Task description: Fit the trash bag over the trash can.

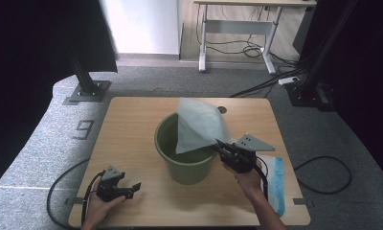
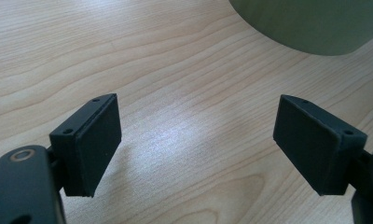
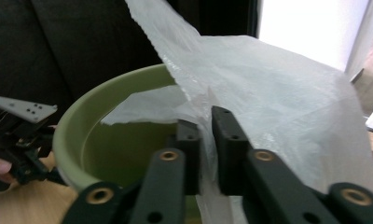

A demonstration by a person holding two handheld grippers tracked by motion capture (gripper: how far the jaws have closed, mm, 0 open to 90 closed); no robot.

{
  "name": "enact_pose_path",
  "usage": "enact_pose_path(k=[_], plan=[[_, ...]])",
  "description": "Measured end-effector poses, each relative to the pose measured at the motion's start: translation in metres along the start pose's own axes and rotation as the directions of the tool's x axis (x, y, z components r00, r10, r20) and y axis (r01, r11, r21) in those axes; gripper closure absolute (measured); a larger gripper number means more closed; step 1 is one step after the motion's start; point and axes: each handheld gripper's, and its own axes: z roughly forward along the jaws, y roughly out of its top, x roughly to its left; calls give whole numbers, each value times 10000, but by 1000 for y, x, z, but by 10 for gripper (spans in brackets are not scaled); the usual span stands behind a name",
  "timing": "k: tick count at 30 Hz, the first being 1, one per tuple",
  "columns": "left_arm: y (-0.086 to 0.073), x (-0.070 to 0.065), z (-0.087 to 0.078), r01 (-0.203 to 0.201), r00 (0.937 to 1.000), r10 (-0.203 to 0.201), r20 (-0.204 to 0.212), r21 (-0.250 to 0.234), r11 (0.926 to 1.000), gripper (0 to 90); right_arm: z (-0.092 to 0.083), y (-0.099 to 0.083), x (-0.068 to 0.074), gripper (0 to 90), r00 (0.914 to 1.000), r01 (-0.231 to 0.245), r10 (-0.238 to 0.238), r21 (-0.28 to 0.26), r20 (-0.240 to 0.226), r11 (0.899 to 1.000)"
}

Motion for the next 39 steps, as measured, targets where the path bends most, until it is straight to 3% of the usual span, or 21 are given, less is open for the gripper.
enact_pose_path(k=[4,7,12,15,23,27,32,34,37,38,39], plan=[[0,0,1,-4,10000,4,27,-11,10000,151,-7,-7,5,515,9999,103,-106,-175,-127,9998],[1,-3,1,76,9998,-75,169,-95,9999,151,-19,-11,8,370,9991,194,-170,-607,397,9980],[6,-10,1,-102,9999,104,128,-180,9998,151,-36,-24,6,291,9992,-31,54,-582,397,9983],[8,-12,0,-66,9999,68,81,-273,9996,151,-45,-41,2,263,9963,158,-121,-426,852,9990],[11,-15,-1,-9,10000,10,21,-492,9988,153,-56,-89,-12,243,9843,-234,145,486,1761,9985],[12,-18,-2,-57,9999,50,-108,-659,9978,165,-50,-108,-19,310,9728,-235,-29,1110,2318,9935],[14,-20,-3,-72,9999,65,-93,-794,9968,171,-47,-114,-26,705,9680,61,-393,1335,2480,9910],[14,-21,-3,-107,9999,102,-69,-794,9968,171,-50,-111,-28,798,9626,157,-466,1165,2670,9931],[15,-22,-5,-127,9999,120,-88,-877,9961,175,-59,-101,-29,856,9520,506,-646,543,2991,9972],[16,-23,-6,-124,9999,117,-79,-921,9957,177,-62,-97,-29,859,9474,629,-712,365,3121,9974],[17,-24,-6,-141,9999,132,-100,-969,9952,179,-66,-91,-28,859,9375,851,-821,60,3382,9964]])
